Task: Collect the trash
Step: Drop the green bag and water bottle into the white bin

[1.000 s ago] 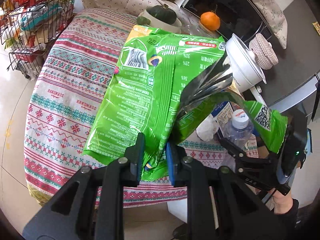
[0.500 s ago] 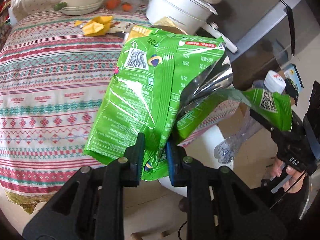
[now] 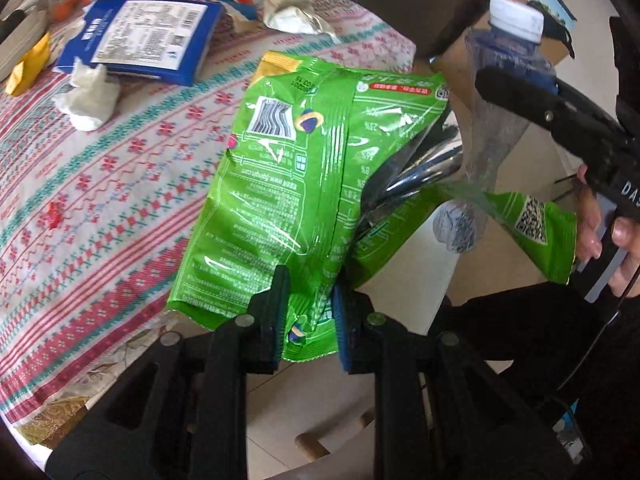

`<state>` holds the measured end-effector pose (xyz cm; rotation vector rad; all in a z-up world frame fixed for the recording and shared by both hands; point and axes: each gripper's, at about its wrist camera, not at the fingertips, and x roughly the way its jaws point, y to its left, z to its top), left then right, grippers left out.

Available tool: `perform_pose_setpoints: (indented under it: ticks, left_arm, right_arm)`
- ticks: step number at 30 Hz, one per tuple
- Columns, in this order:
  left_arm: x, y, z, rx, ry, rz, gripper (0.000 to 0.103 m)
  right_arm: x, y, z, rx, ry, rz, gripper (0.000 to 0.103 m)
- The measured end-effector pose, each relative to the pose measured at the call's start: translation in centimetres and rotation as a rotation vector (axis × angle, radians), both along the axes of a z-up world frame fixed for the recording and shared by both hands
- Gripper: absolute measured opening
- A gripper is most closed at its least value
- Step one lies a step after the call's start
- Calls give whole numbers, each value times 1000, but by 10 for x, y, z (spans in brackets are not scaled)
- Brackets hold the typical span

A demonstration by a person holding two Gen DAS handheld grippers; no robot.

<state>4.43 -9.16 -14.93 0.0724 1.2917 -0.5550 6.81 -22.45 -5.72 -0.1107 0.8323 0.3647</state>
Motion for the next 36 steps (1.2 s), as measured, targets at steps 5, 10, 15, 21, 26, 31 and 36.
perform_pose_setpoints:
  ticks: [5, 10, 15, 21, 26, 31, 36]
  left_arm:
    - [3, -45, -25, 68, 13, -93, 28]
    - [5, -73, -41, 96, 38, -134, 48]
    - [10, -81, -36, 80, 41, -123, 58]
    - [5, -62, -28, 71, 35, -145, 71]
    - [-8, -46, -27, 69, 41, -167, 76]
    - [-24, -15, -11, 39, 15, -132, 82]
    - [-11, 14, -4, 5, -10, -62, 83]
  right_arm:
    - [-10, -30, -8, 6, 16, -47, 73]
    - [-14, -52, -12, 18, 28, -80, 73]
    - [-15, -63, -15, 26, 42, -101, 73]
    - [-15, -62, -16, 27, 47, -96, 73]
    - [-14, -59, -14, 29, 41, -96, 73]
    - [-12, -56, -15, 33, 47, -96, 72]
    - [-8, -48, -20, 36, 55, -87, 72]
